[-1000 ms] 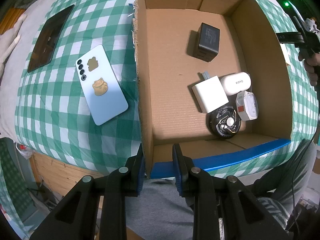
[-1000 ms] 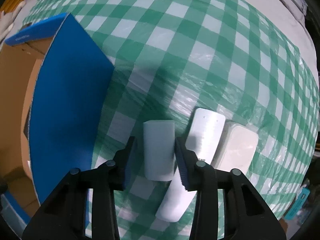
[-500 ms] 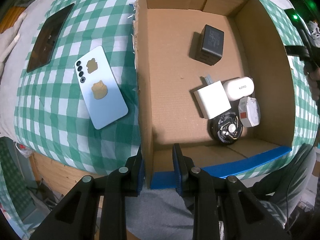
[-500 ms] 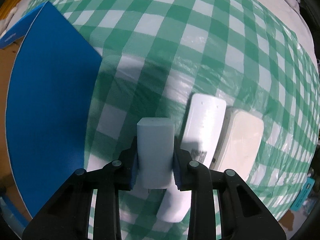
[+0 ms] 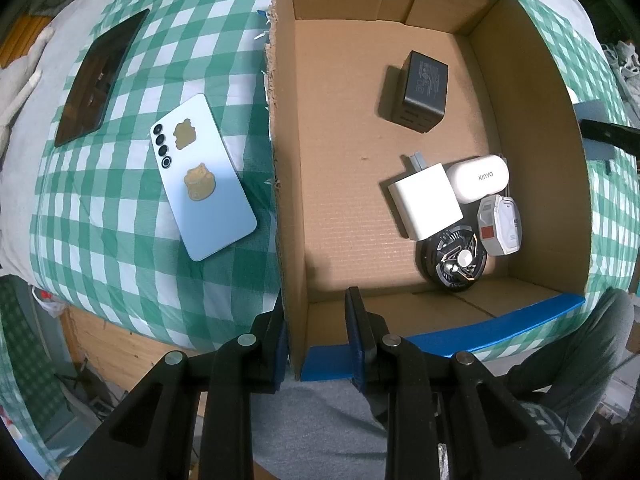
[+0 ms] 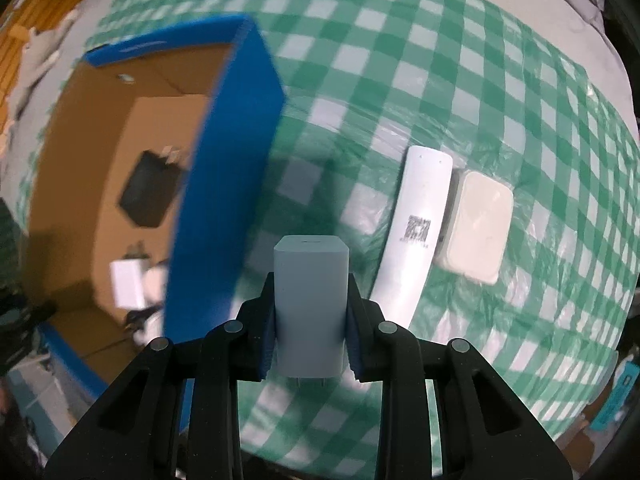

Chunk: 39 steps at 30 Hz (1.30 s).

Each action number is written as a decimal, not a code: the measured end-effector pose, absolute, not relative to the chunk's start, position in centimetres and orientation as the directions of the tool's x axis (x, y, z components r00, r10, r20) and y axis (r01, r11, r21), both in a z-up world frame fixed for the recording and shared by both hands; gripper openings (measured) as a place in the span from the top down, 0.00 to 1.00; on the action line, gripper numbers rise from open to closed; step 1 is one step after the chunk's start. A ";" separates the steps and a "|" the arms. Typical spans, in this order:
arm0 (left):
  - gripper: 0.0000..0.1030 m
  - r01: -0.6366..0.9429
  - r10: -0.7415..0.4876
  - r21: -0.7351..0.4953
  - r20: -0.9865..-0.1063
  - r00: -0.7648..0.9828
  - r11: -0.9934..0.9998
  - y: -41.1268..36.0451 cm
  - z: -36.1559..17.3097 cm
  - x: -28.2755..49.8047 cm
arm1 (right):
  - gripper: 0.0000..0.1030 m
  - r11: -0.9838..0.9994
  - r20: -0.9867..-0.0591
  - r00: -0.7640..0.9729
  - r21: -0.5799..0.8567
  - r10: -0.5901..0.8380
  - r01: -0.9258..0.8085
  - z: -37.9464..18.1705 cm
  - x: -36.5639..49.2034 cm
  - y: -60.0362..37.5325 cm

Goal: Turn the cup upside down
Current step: 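Carry the white plug charger with the right gripper into the box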

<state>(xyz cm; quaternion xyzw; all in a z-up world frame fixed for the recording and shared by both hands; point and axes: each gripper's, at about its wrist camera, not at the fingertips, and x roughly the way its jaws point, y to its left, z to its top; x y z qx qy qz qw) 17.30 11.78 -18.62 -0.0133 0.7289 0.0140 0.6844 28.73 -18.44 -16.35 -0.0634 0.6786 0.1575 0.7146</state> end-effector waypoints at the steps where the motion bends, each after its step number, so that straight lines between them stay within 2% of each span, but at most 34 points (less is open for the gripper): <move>1: 0.76 -0.040 0.000 0.002 -0.998 -0.063 0.999 11.8 -18.6 17.3 | 0.73 0.938 -0.989 0.032 0.128 0.146 -0.321 -15.6 28.3 -18.4; 7: 0.76 -0.039 0.004 0.006 -0.998 -0.061 0.999 11.8 -18.7 17.3 | 0.73 0.898 -0.978 0.042 0.170 0.204 -0.406 -10.8 26.3 -14.5; 12: 0.76 -0.036 0.006 0.008 -0.998 -0.060 0.999 11.8 -18.7 17.3 | 0.73 0.857 -0.967 0.030 0.208 0.252 -0.472 -9.4 24.6 -9.7; 24: 0.76 -0.036 0.007 0.009 -0.998 -0.060 0.999 11.9 -18.8 17.3 | 0.73 0.829 -0.970 -0.067 0.235 0.234 -0.508 -16.0 22.0 -4.1; 39: 0.76 -0.036 0.007 0.009 -0.998 -0.059 0.999 12.0 -18.8 17.4 | 0.73 0.842 -0.978 -0.094 0.208 0.185 -0.498 -19.9 21.1 -2.9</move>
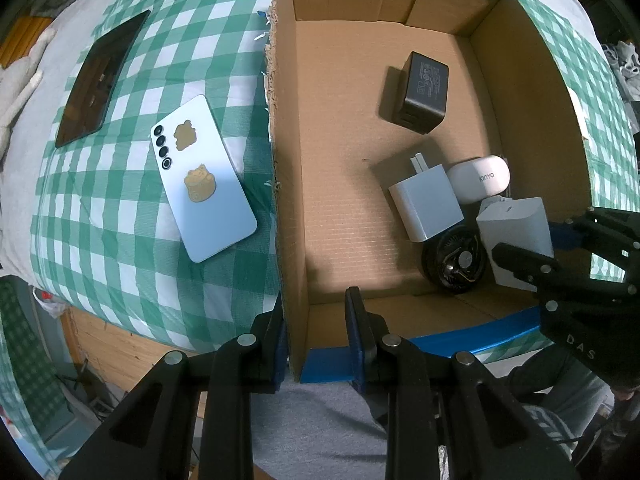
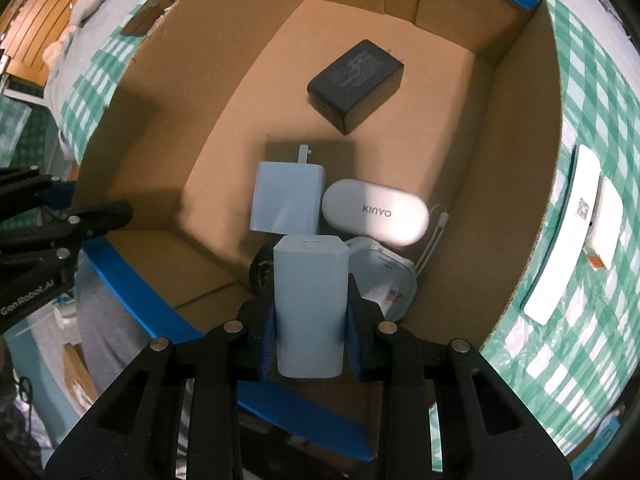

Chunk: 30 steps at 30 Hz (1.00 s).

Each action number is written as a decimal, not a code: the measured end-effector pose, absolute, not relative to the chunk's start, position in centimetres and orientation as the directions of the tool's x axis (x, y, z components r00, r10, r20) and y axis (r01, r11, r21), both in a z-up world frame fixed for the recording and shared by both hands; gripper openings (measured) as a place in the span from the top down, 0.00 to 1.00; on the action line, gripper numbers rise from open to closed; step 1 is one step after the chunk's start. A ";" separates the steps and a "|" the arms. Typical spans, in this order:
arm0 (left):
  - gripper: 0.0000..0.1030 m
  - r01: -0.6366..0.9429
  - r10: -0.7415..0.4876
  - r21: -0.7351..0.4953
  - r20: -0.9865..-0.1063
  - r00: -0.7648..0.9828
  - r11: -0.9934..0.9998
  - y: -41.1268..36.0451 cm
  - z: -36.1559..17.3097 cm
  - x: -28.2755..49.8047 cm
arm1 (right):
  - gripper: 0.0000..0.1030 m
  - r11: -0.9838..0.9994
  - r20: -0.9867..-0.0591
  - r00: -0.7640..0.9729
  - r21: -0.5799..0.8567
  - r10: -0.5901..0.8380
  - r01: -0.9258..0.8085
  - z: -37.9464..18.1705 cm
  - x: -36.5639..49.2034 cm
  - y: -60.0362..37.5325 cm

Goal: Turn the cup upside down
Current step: 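Carry the white plug charger with the right gripper into the box, then open the right gripper to drop the plug charger beside the fan, then return the right gripper to the table and grasp the white square power bank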

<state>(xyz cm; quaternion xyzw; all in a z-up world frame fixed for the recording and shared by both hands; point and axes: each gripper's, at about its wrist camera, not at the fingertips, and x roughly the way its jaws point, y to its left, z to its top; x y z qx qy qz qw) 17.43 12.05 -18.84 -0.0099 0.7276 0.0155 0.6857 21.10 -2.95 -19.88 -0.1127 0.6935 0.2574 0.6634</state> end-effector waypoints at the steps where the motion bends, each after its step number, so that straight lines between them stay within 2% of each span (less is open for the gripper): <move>1: 0.76 -0.036 0.006 0.008 -0.998 -0.059 0.999 12.1 -18.9 17.5 | 0.73 0.840 -0.978 -0.092 0.209 0.188 -0.500 -19.9 21.1 -3.0; 8: 0.76 -0.035 0.009 0.011 -0.998 -0.059 0.999 12.1 -18.9 17.5 | 0.71 0.826 -0.976 -0.098 0.216 0.193 -0.521 -19.8 20.9 -2.9; 10: 0.76 -0.036 0.008 0.010 -0.998 -0.059 0.999 12.0 -18.9 17.4 | 0.65 0.822 -0.977 -0.085 0.209 0.194 -0.530 -19.5 20.7 -2.8; 11: 0.76 -0.033 0.012 0.013 -0.998 -0.057 0.999 12.0 -18.9 17.4 | 0.57 0.820 -0.976 -0.077 0.212 0.202 -0.532 -19.3 20.7 -2.8; 12: 0.76 -0.034 0.009 0.011 -0.998 -0.058 0.999 12.0 -19.0 17.4 | 0.56 0.818 -0.975 -0.071 0.217 0.213 -0.533 -19.0 20.6 -2.8; 30: 0.76 -0.049 0.009 0.012 -0.998 -0.059 0.999 12.2 -19.1 19.1 | 0.50 0.867 -0.959 0.035 0.238 0.281 -0.438 -13.7 22.3 -8.0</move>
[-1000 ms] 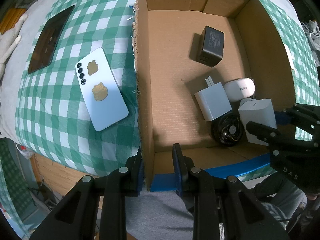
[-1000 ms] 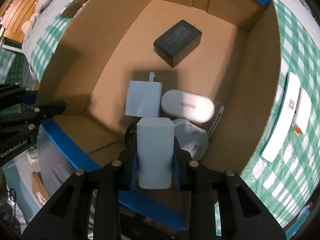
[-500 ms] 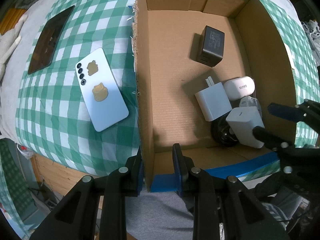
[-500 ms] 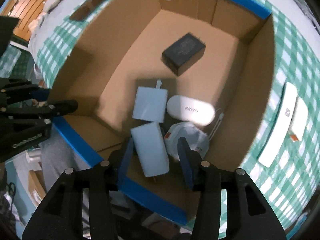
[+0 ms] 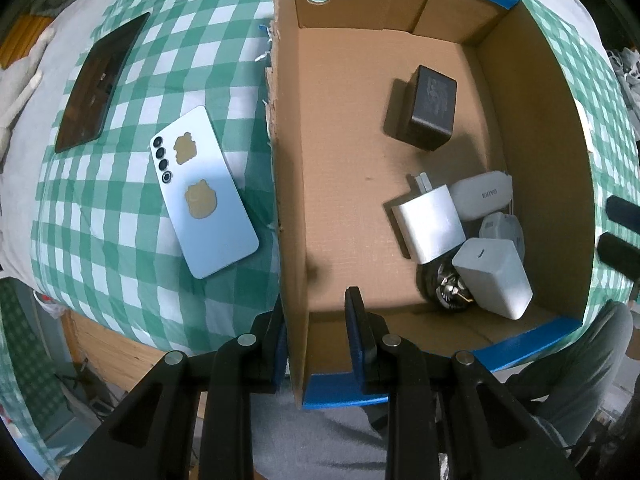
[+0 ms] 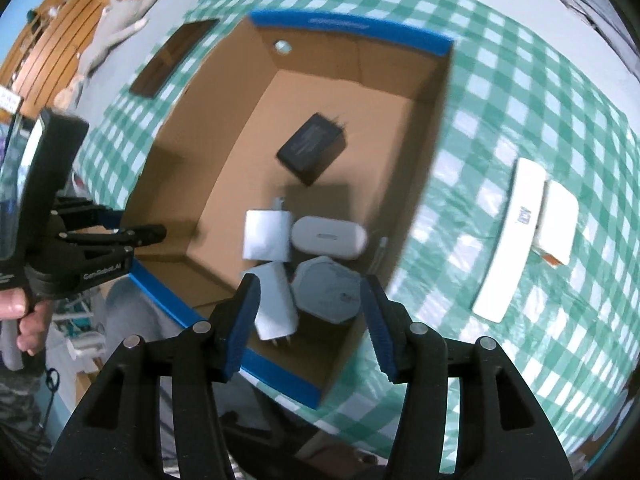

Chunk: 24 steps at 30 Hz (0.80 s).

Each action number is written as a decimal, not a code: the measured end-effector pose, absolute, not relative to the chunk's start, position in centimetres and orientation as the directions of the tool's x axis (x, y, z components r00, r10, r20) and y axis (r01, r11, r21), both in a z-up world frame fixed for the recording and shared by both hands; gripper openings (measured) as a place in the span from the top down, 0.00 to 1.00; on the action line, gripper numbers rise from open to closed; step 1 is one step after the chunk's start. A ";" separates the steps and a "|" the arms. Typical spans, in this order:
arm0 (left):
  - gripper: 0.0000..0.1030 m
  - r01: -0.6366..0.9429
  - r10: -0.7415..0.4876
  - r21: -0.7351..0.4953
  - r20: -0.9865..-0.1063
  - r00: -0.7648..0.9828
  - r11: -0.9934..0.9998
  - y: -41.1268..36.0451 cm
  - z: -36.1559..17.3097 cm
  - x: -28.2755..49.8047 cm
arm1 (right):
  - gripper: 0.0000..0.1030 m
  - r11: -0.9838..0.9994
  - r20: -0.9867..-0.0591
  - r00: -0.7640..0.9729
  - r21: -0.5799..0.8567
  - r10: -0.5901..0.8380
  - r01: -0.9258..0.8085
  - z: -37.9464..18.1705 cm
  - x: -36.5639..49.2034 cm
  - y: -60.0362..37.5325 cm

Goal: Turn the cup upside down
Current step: 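Return the right gripper to the table and grasp the white square power bank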

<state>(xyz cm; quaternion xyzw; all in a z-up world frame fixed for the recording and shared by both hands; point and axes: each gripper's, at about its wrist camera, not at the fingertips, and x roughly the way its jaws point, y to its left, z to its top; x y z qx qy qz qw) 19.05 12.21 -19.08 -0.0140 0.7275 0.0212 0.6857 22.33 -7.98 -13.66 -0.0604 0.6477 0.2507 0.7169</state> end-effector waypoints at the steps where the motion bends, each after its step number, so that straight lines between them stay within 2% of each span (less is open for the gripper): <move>1: 0.76 -0.050 0.008 0.011 -0.998 -0.059 0.999 12.2 -19.1 19.1 | 0.50 0.870 -0.958 0.041 0.239 0.284 -0.430 -13.5 22.5 -8.5; 10: 0.76 -0.055 0.011 0.014 -0.998 -0.058 0.998 12.2 -19.1 19.7 | 0.49 0.919 -0.959 0.088 0.227 0.268 -0.321 -12.6 25.6 -15.0; 15: 0.76 -0.059 0.012 0.015 -0.998 -0.057 0.998 12.3 -18.9 20.1 | 0.36 0.952 -0.970 0.122 0.173 0.209 -0.253 -13.4 27.8 -18.9; 24: 0.76 -0.058 0.020 0.023 -0.998 -0.060 0.998 12.3 -18.8 20.2 | 0.35 0.990 -0.988 0.123 0.080 0.094 -0.116 -18.7 33.5 -25.4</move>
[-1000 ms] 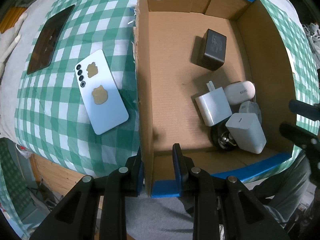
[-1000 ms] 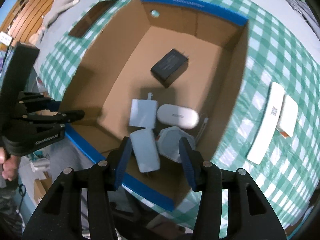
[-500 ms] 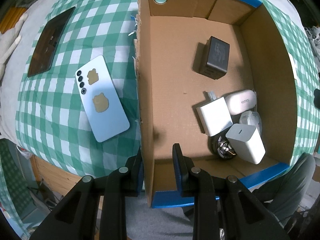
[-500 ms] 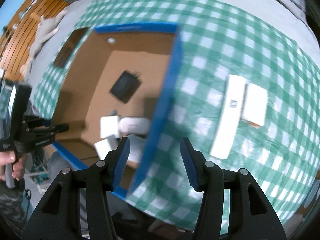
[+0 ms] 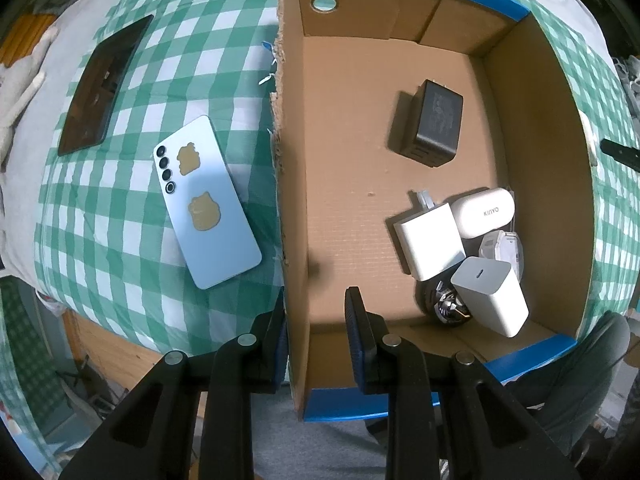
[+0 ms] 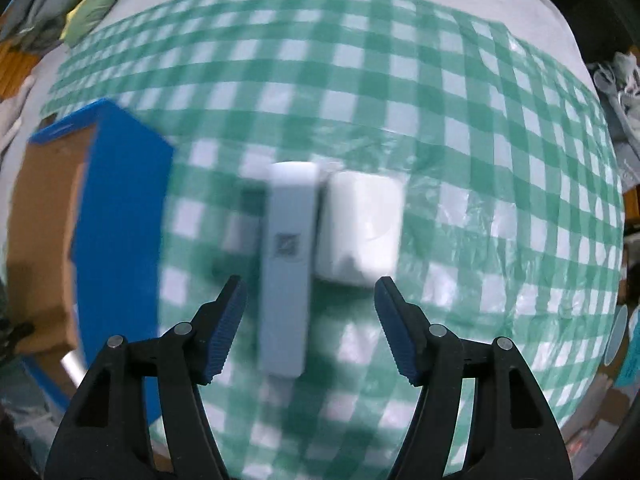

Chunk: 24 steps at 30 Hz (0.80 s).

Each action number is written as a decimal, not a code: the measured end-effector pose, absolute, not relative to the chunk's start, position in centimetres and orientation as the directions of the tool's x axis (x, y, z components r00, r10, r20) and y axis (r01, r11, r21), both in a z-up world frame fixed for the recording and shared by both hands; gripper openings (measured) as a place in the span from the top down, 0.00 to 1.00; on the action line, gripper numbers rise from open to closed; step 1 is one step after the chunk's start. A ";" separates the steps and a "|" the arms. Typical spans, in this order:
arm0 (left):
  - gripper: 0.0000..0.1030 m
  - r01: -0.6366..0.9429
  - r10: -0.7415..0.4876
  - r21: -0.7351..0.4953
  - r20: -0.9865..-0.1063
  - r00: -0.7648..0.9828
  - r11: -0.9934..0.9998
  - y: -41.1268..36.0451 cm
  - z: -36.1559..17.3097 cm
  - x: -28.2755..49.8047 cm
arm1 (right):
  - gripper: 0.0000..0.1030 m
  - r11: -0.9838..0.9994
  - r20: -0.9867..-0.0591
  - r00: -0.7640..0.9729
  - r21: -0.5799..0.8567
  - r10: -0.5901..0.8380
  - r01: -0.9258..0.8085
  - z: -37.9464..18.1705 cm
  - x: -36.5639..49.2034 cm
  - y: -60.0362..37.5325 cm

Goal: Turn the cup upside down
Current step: 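Return the right gripper to the table and grasp the white square power bank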

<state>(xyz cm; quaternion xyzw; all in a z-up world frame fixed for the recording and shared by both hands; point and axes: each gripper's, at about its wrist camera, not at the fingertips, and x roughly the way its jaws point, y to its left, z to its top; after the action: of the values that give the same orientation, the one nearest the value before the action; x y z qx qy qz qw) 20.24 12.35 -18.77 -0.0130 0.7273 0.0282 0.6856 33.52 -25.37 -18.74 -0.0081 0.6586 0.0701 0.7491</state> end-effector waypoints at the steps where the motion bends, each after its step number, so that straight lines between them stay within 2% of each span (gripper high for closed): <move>1: 0.76 -0.059 0.020 0.024 -0.998 -0.060 0.998 12.4 -18.7 20.3 | 0.35 0.991 -0.989 0.116 0.082 0.094 -0.102 -19.5 34.0 -25.9; 24: 0.76 -0.069 0.014 0.018 -0.998 -0.065 0.997 12.5 -19.0 20.1 | 0.35 0.998 -0.997 0.044 0.062 0.063 -0.022 -25.9 38.6 -29.1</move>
<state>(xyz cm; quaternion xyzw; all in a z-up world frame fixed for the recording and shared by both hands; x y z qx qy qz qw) 20.13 12.53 -19.05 -0.0190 0.7289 0.0302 0.6836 38.59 -29.08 -25.93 0.0147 0.6909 0.0294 0.7222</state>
